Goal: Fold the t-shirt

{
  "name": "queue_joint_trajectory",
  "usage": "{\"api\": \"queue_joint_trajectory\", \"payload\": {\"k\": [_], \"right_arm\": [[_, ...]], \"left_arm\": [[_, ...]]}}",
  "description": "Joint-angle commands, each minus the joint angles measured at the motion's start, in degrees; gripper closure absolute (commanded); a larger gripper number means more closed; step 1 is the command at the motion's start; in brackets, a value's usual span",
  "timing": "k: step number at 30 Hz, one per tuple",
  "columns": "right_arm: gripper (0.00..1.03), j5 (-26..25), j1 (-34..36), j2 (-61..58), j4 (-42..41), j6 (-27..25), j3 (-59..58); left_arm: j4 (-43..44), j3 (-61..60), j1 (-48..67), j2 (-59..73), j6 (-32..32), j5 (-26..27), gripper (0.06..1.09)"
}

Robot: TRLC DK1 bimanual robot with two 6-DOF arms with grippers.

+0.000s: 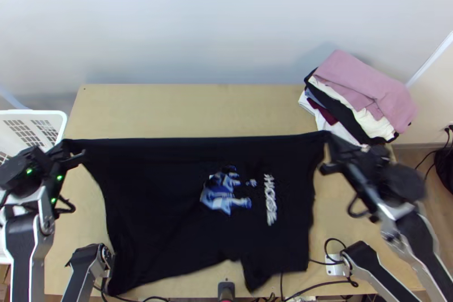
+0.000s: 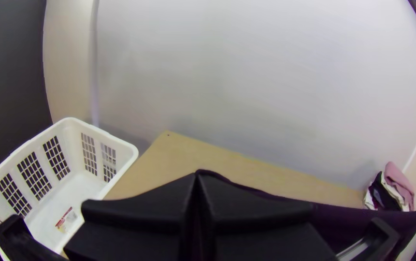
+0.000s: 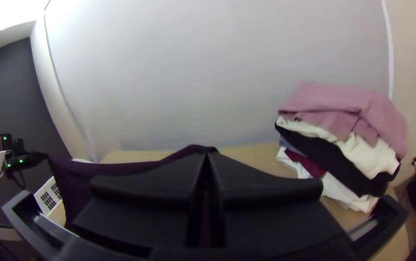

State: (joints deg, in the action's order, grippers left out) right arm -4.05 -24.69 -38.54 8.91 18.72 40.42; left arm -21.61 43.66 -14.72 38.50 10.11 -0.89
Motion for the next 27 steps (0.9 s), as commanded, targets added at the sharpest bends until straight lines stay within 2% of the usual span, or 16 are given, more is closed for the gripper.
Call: {"api": "queue_joint_trajectory", "payload": {"k": [1, 3, 8, 18, 27], "right_arm": [[1.0, -0.78, 0.87, -6.89, -7.06, 2.9, -2.98], [1.0, 0.45, 2.8, -12.7, -10.14, 4.92, -3.25], [1.0, 1.86, 6.05, -27.55, -16.99, 5.89, -0.08], [1.0, 2.91, 8.52, -51.98, -16.55, 5.89, 16.7], [1.0, 2.82, 10.54, -63.94, -16.55, 7.3, 28.57]], "left_arm": [[5.35, -1.65, 0.22, 4.39, 0.88, -0.61, 1.05], [8.33, -1.3, 0.57, 8.17, 0.88, -0.61, 1.05], [12.73, 2.48, 0.66, 20.74, 0.88, -0.61, 1.05], [15.89, 17.34, 0.66, 45.96, 0.79, 0.09, 1.05], [15.72, 33.07, 1.19, 63.63, 1.14, 0.09, 1.05]]}}
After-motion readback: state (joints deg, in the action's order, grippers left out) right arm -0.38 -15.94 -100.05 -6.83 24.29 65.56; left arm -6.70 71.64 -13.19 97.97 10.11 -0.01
